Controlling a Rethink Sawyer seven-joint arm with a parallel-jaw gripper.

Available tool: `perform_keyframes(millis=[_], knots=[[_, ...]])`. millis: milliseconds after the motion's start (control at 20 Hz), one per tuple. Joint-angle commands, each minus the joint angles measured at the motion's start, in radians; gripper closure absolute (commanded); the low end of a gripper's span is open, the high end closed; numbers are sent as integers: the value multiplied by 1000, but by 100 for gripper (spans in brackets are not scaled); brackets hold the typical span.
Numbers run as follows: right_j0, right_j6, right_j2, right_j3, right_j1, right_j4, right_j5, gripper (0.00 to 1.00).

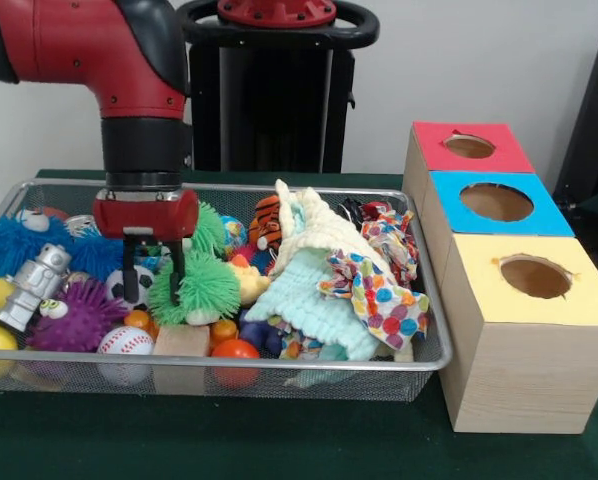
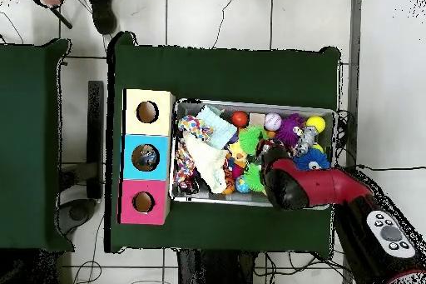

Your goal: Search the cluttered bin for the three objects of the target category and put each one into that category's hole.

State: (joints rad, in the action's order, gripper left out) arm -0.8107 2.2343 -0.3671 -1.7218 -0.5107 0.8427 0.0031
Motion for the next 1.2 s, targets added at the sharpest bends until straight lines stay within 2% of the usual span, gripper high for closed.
perform_keyframes(millis=[50,250,400,850,1200], knots=[[-90,-341,-343,-90,67,99,213,0],[-61,-315,-278,-80,50,44,322,0],[-68,-316,-280,-66,73,28,376,0],[-70,-262,-282,-58,77,41,388,0],[-37,-169,-218,-38,65,56,351,0]])
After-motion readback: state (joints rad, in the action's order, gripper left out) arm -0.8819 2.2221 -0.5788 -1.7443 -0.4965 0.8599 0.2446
